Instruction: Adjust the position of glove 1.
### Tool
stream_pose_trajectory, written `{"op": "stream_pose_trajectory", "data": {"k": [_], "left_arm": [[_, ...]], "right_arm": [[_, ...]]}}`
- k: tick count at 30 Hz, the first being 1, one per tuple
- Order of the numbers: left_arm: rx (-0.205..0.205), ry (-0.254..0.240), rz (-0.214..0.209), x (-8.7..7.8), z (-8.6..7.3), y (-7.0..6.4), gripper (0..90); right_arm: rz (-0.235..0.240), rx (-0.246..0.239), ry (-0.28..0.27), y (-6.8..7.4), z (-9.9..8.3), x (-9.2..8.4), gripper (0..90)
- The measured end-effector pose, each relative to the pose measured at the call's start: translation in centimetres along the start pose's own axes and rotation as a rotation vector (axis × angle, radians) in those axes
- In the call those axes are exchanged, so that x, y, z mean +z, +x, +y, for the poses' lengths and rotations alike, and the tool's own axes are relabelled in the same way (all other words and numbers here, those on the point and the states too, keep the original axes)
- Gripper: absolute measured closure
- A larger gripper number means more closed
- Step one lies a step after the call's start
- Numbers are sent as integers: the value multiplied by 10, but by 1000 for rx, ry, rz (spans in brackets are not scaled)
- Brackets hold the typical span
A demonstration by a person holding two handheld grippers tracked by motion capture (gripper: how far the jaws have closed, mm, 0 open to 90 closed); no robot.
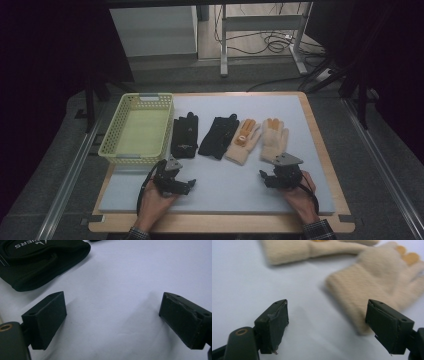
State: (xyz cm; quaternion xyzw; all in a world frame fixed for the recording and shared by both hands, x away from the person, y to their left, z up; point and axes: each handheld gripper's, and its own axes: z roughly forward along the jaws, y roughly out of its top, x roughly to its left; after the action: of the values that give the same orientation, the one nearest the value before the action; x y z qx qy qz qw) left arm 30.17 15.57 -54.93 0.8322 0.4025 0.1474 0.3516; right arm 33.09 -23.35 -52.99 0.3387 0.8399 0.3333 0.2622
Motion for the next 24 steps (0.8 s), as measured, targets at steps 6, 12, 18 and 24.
{"op": "stream_pose_trajectory", "data": {"k": [6,12,18,24], "left_arm": [[-2,-2,0,0,0,0,75],[-2,-2,0,0,0,0,75],[-2,-2,0,0,0,0,75],[-3,-2,-1,0,0,0,75]], "right_arm": [[97,42,20,0,1,2,181],[136,92,43,-5,1,5,175],[139,95,45,-6,1,5,173],[139,98,51,-6,1,6,154]]}}
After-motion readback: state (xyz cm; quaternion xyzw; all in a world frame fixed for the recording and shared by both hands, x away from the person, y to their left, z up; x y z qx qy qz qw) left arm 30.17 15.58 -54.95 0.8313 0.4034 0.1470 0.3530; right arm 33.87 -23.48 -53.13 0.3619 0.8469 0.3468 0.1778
